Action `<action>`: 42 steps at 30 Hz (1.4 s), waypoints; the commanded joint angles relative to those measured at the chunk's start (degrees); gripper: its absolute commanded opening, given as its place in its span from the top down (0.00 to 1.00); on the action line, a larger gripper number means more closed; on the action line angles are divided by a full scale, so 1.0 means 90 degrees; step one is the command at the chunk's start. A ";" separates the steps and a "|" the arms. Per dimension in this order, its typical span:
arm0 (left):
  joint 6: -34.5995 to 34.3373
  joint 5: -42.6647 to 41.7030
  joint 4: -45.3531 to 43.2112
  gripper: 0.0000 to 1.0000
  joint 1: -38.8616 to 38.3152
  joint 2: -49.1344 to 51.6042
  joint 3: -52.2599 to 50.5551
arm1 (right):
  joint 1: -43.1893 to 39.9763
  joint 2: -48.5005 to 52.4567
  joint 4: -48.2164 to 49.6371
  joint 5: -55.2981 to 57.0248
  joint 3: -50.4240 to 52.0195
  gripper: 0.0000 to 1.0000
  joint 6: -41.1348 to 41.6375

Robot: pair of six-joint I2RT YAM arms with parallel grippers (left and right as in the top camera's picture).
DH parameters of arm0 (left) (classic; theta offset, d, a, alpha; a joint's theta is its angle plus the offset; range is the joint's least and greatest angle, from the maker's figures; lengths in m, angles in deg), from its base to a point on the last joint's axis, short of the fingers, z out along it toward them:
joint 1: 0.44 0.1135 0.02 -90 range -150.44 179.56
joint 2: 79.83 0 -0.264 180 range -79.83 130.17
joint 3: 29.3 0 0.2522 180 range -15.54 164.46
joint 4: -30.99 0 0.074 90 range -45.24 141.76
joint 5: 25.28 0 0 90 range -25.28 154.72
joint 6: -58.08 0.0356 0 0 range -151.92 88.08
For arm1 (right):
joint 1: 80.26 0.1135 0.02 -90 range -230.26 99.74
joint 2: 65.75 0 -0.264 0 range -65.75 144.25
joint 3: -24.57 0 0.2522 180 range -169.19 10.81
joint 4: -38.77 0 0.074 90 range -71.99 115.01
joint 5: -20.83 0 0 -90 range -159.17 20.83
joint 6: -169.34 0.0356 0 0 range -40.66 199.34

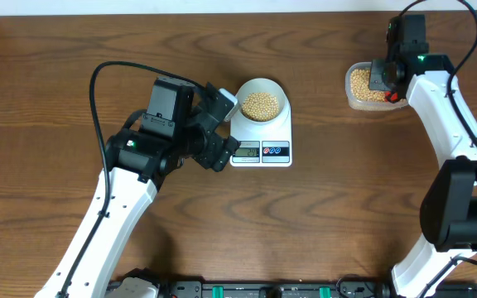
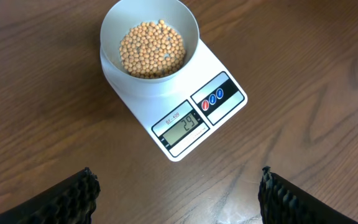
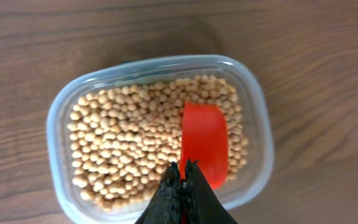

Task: Scoop item into bowl and weigh 50g on scale
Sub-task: 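Dip the red scoop into the soybeans again with the right gripper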

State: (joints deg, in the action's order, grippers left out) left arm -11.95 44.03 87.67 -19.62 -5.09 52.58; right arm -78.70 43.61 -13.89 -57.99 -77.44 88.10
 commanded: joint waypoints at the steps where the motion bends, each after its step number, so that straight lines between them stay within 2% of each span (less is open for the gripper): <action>1: 0.0087 -0.0034 -0.0012 0.16 0.0022 -0.0029 -0.0024 | -0.0087 0.0044 0.0051 -0.0614 0.0206 0.99 0.0022; 10: 0.0087 -0.0034 -0.0012 0.15 0.0022 -0.0029 -0.0024 | -0.0279 0.0044 0.0049 -0.1581 0.0206 0.99 0.0024; 21: 0.0087 -0.0034 -0.0012 0.15 0.0022 -0.0029 -0.0024 | -0.1059 0.0044 0.0002 -0.3735 0.0206 0.99 -0.0294; 42: 0.0087 -0.0036 -0.0012 0.16 0.0022 -0.0029 -0.0024 | -0.1661 0.0049 -0.0039 -0.4799 0.0442 0.99 -0.0214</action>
State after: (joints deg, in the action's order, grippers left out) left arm -11.95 44.03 87.65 -19.62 -5.09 52.58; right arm -92.90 43.61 -13.84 -97.03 -74.14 85.67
